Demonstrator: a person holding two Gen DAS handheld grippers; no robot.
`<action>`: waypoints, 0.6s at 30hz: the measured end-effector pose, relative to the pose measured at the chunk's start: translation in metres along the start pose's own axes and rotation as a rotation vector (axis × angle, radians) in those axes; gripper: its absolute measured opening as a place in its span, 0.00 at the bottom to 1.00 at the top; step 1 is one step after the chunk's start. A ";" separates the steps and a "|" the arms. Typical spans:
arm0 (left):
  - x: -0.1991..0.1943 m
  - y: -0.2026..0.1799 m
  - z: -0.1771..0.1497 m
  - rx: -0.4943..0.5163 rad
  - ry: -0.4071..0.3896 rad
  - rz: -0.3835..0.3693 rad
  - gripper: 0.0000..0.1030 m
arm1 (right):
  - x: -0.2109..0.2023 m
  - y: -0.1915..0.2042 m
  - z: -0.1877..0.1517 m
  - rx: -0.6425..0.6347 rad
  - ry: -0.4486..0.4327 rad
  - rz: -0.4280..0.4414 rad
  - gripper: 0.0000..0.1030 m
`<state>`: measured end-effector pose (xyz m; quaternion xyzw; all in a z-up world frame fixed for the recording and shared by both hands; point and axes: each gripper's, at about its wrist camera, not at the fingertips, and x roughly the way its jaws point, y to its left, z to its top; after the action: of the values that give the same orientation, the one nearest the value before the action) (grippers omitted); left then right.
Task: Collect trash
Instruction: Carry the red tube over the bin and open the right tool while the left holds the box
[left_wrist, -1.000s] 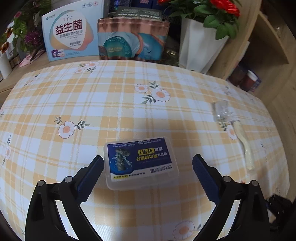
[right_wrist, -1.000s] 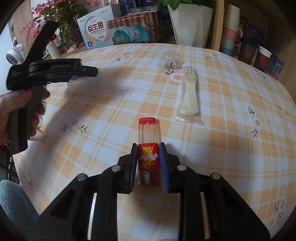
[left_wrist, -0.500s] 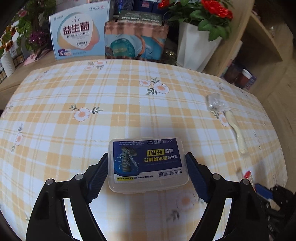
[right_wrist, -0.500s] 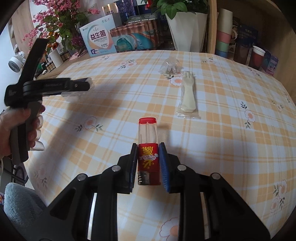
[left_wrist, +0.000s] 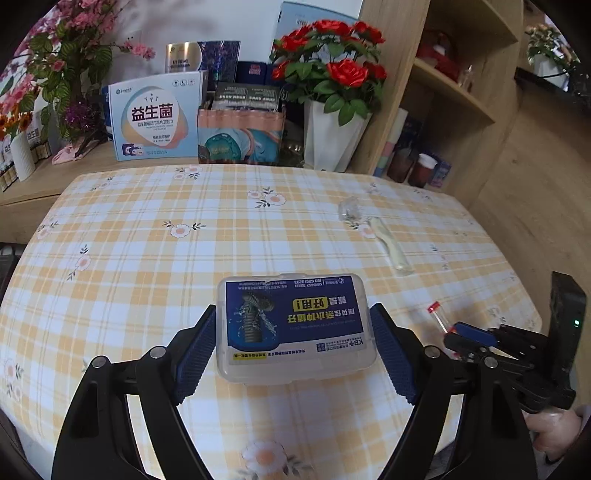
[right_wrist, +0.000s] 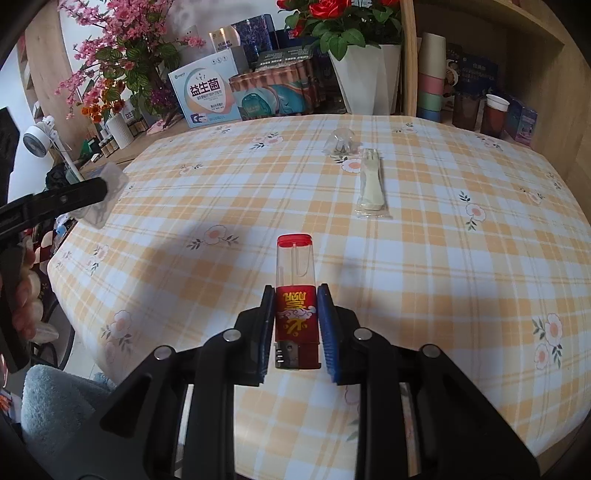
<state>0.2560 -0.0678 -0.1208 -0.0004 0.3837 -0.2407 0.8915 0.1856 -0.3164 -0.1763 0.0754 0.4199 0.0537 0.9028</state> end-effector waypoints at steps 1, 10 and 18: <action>-0.009 -0.003 -0.004 0.000 -0.009 -0.007 0.77 | -0.005 0.002 -0.002 -0.002 -0.004 0.002 0.26; -0.074 -0.022 -0.041 -0.026 -0.066 -0.046 0.77 | -0.051 0.021 -0.023 -0.023 -0.056 0.026 0.26; -0.119 -0.042 -0.071 -0.020 -0.100 -0.055 0.77 | -0.088 0.043 -0.050 -0.067 -0.083 0.053 0.26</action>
<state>0.1191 -0.0406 -0.0812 -0.0319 0.3408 -0.2609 0.9027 0.0893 -0.2837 -0.1342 0.0586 0.3780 0.0884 0.9197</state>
